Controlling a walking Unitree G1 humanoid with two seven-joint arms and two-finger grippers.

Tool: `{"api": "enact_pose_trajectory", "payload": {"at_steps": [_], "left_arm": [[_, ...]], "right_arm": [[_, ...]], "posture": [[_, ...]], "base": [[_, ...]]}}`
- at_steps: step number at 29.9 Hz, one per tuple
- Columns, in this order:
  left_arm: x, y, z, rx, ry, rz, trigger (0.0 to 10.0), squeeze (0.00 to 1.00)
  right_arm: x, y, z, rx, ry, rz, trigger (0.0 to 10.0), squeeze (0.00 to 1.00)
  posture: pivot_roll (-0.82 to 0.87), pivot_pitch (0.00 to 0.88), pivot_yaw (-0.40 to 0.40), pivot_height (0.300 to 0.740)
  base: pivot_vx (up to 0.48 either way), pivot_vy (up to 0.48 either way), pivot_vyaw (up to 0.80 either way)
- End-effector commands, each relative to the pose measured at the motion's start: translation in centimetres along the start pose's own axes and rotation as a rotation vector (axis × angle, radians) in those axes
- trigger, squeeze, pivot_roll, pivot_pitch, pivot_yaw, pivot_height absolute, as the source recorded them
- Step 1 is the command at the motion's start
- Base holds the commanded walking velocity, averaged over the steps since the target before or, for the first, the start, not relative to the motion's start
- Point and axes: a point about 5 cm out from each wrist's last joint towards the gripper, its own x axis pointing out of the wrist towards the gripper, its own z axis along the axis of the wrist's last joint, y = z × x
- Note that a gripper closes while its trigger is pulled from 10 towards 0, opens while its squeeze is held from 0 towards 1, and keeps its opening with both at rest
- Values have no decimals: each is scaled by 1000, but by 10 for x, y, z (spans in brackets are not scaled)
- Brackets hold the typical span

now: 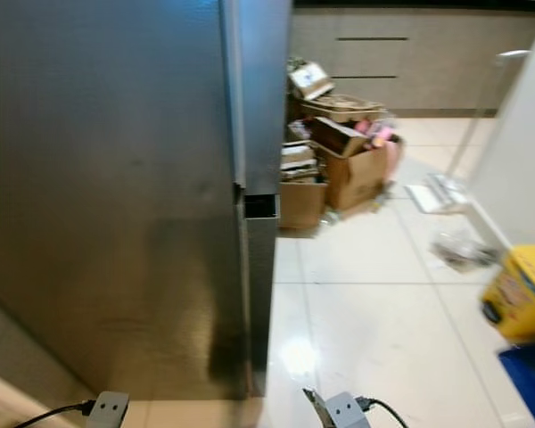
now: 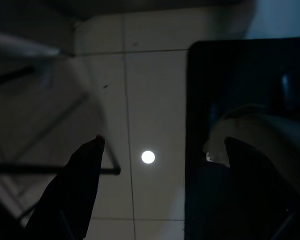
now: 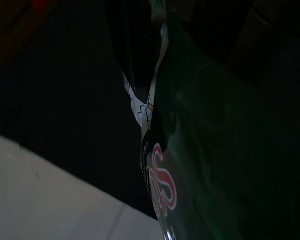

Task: Restocking fridge

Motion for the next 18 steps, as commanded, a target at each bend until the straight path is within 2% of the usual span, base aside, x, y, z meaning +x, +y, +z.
{"api": "enact_pose_trajectory", "payload": {"at_steps": [1, 11, 14, 18], "left_arm": [[0, -1, -5, -3, 20, -1, 10000, 0], [-1, -1, -6, -2, 24, -8, 10000, 0], [-1, -2, -8, -1, 29, -19, 10000, 0], [-1, -3, -8, 0, 31, -26, 10000, 0]], "right_arm": [[0, 0, 1, 8, -5, 3, 10000, 0], [0, 1, 0, 17, -4, 12, 10000, 0], [0, 0, -1, -8, 9, -8, 10000, 0], [0, 0, -2, -8, 11, -3, 10000, 0]], "posture": [[-31, 0, -7, 740], [-32, 0, -6, 740], [-32, 0, -6, 740], [-32, 0, -6, 740]], "base": [[0, 0, 775], [0, 0, 776], [0, 0, 0], [0, -340, 0]]}}
